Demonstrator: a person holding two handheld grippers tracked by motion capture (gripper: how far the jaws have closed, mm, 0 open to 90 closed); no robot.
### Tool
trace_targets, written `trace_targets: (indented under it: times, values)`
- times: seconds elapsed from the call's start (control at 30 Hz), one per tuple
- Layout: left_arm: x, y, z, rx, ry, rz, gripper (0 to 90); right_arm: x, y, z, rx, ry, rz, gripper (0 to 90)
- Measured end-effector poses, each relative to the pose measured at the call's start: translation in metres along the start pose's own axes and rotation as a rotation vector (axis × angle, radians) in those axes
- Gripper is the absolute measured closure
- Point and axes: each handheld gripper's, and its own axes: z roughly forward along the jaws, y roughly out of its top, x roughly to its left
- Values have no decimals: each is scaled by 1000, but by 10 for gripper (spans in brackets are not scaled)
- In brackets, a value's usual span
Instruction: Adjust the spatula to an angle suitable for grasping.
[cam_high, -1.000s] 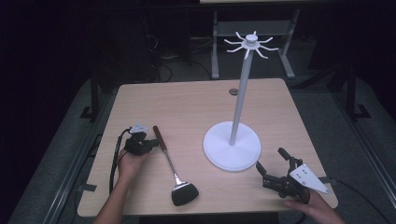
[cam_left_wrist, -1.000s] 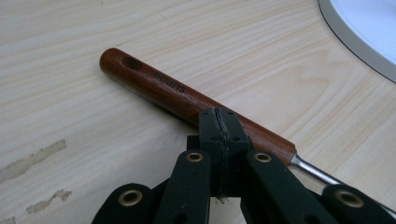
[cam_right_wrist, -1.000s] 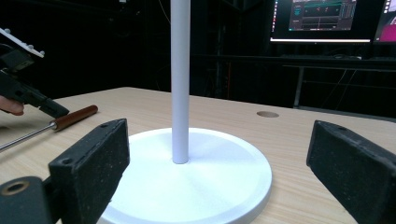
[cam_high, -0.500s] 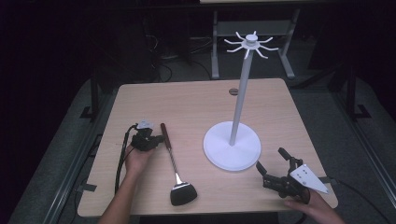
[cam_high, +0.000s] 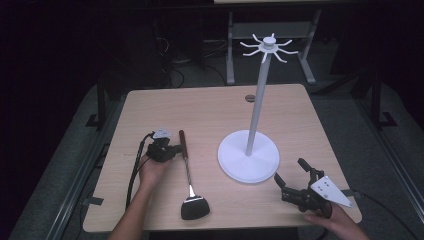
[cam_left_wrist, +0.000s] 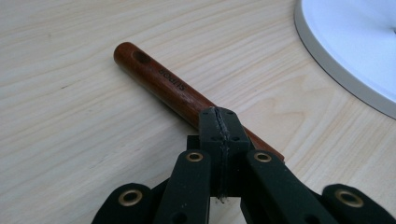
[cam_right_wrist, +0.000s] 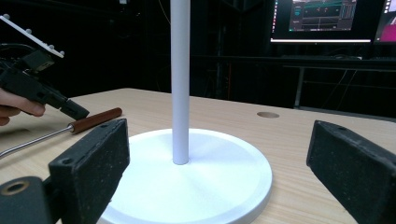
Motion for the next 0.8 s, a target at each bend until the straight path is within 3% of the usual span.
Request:
trace_targets:
  times: [0.5,0.57,0.73,0.8]
  values:
    - [-14,2,9,12,-51,30,896,0,0,0,0,0,-2,55]
    - [-16,3,10,18,-52,56,896,0,0,0,0,0,-3,55]
    - [-25,4,14,15,-75,48,896,0,0,0,0,0,-2,55]
    - [-28,5,16,15,-83,72,896,0,0,0,0,0,-2,55]
